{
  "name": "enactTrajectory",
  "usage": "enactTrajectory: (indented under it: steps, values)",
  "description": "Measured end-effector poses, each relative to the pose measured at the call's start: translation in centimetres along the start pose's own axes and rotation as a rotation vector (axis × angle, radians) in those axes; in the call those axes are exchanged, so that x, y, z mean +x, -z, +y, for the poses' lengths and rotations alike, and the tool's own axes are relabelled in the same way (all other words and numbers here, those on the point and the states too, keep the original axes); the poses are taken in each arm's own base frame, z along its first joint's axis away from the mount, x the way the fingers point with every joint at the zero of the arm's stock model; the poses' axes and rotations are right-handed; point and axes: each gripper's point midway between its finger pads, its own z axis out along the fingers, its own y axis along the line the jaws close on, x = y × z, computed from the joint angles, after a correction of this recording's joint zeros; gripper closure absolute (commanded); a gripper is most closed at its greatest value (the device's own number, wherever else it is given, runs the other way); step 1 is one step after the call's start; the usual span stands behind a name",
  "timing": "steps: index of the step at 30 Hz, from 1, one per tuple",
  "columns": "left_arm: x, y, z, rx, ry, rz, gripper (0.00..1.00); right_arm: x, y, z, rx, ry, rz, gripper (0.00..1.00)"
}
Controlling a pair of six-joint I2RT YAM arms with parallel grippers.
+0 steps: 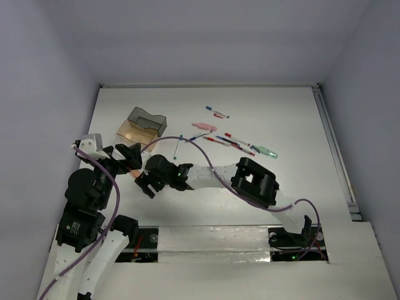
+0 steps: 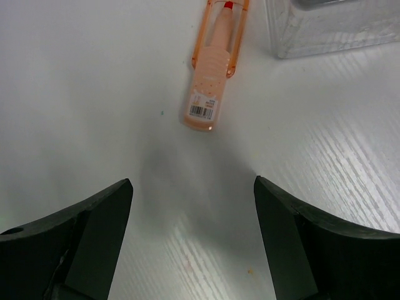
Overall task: Sort the stationery into containers
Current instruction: Pick up the pen from the center of the board.
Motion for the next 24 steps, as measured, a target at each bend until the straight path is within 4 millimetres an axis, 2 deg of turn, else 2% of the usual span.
enactTrajectory:
  steps: [12, 16, 17, 18, 19, 24]
  values:
    - [0.0, 0.0, -0.2, 0.007, 0.012, 0.002, 0.01, -1.9, -3.2, -0.8, 0.054, 0.04, -0.087, 0.3]
    - [0.0, 0.0, -0.2, 0.007, 0.014, 0.002, 0.01, -2.1, -3.7, -0.5, 0.049, 0.057, -0.106, 0.38]
    - [0.0, 0.0, -0.2, 0.007, 0.014, 0.001, 0.01, -2.1, -3.7, -0.4, 0.051, 0.06, -0.109, 0.48]
    - [0.0, 0.0, -0.2, 0.007, 0.014, 0.001, 0.01, -2.2, -3.8, -0.4, 0.053, 0.068, -0.111, 0.52]
    - [0.0, 0.0, -0.2, 0.007, 0.014, 0.001, 0.01, -2.4, -3.9, -0.5, 0.058, 0.072, -0.118, 0.61]
    - [0.0, 0.0, -0.2, 0.008, 0.015, -0.001, 0.01, -2.4, -4.1, -0.8, 0.075, 0.071, -0.129, 0.83]
